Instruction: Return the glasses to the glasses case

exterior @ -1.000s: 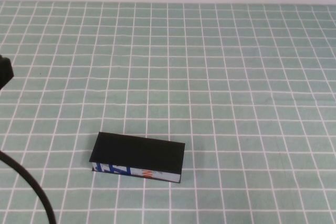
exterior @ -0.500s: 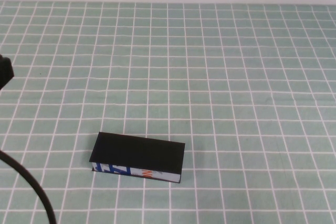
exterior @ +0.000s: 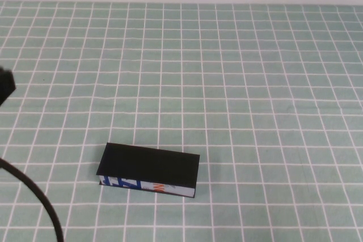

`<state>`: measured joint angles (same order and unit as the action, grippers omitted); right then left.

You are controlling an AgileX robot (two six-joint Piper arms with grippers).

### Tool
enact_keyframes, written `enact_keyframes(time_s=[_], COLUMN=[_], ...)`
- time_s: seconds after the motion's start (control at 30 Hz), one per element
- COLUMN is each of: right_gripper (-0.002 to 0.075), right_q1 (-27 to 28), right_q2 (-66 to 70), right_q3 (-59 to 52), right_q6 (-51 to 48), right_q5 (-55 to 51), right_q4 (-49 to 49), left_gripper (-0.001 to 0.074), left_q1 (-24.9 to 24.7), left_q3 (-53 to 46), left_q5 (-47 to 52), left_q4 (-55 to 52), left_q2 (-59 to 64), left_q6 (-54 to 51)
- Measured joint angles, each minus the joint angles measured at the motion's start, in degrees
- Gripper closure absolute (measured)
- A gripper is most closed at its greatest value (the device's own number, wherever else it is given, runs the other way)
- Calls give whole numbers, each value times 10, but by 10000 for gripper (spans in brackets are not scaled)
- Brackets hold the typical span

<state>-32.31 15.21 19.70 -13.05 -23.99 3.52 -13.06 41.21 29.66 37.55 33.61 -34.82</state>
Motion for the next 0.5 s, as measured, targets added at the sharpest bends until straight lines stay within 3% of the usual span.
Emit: enact_keyframes(time_s=[0.1, 0.33, 0.5], right_gripper=[737, 737, 737], right_q1=[0, 0, 0], right_q2=[0, 0, 0], right_q3=[0, 0, 0], right_q6=[0, 0, 0], right_q5=[0, 0, 0], right_q4=[0, 1, 1], left_gripper=[737, 737, 737], left_q1=[0, 0, 0], left_q3=[-52, -217, -318], left_q5=[-51, -154, -168], left_q4=[-59, -354, -423], left_q2=[-26, -179, -267], left_q6=[49, 314, 367])
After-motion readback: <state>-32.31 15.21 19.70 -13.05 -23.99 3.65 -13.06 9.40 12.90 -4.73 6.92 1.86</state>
